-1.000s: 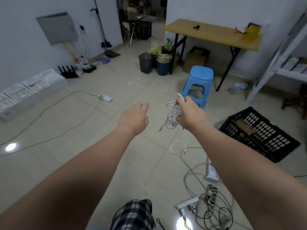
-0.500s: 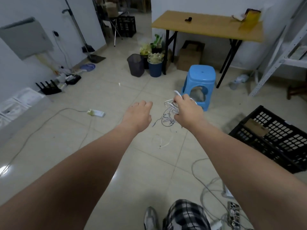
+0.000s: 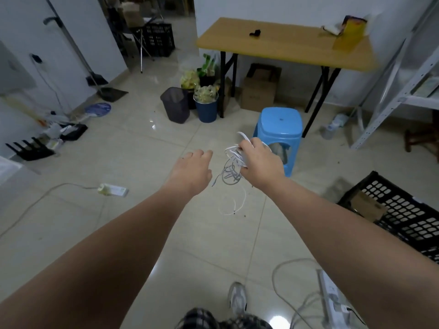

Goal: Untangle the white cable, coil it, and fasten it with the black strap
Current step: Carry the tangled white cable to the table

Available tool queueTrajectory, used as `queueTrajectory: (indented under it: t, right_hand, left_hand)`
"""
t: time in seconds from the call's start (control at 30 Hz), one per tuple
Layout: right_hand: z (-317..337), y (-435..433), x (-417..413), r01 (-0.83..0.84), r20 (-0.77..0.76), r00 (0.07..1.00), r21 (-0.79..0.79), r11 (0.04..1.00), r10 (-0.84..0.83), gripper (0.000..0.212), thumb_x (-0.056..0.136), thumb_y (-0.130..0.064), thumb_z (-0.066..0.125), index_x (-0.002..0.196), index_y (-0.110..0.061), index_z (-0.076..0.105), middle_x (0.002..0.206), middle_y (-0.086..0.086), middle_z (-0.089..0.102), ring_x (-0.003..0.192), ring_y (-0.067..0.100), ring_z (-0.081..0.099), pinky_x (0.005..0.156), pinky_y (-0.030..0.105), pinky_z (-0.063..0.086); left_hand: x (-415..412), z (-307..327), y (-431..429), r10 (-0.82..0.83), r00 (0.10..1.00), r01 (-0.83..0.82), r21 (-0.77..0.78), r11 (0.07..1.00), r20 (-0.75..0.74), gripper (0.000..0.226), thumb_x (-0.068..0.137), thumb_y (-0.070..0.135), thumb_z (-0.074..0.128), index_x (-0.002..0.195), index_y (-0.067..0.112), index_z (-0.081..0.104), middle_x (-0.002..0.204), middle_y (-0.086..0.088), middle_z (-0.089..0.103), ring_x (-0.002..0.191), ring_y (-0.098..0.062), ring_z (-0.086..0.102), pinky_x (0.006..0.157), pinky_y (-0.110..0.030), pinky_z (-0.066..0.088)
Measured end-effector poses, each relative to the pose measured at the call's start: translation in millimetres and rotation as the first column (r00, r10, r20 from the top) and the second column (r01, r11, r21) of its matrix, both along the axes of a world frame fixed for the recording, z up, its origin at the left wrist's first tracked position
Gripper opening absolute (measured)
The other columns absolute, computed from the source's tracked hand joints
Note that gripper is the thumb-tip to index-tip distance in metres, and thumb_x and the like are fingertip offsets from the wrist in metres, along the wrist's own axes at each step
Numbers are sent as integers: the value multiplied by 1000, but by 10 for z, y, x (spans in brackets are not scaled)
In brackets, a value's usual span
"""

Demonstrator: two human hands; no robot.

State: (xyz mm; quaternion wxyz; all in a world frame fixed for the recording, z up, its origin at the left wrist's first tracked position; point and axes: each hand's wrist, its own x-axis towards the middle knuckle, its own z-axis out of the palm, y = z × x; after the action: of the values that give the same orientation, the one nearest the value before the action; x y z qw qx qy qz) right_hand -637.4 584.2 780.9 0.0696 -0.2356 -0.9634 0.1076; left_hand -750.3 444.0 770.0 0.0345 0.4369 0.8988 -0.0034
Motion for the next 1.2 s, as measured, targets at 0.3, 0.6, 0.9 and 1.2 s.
queueTrajectory:
  t: [0.3,0.6,0.9,1.2]
  right_hand:
    - [-34,1068,-1036,45,-18,999,-18,999,-45,39,83,-19,62,119,-19,46,121,6,46,109,28,48,69,35,38]
    - [-228,1822,-2719,107,15,994,-4,994,-107,44,83,-18,61,124,-19,45,125,7,46,115,29,46,77,36,41]
    - [-285,2595,-4229,192,47,981,-33,981,-190,46,83,-17,59,126,-18,43,125,8,47,114,30,47,75,33,37]
    - [-331,3881,-5225,224,-7,974,-101,969,-226,46,80,-16,63,123,-18,46,127,6,44,113,29,48,75,39,46]
  left_hand:
    - [-1130,-59,950,14,999,-15,26,1000,44,48,95,25,44,141,14,34,135,-9,47,118,-29,47,93,-40,42]
    - [-2857,-232,1840,-31,996,32,-7,999,85,51,96,26,43,144,14,29,138,-10,44,122,-30,44,96,-41,39]
    - [-4567,-251,2669,-78,989,92,-104,990,127,55,97,26,42,148,13,23,141,-12,41,126,-32,42,99,-40,36]
    - [-5611,-329,4052,-129,984,138,-64,988,123,52,96,25,42,145,14,28,139,-11,42,125,-33,41,94,-42,39]
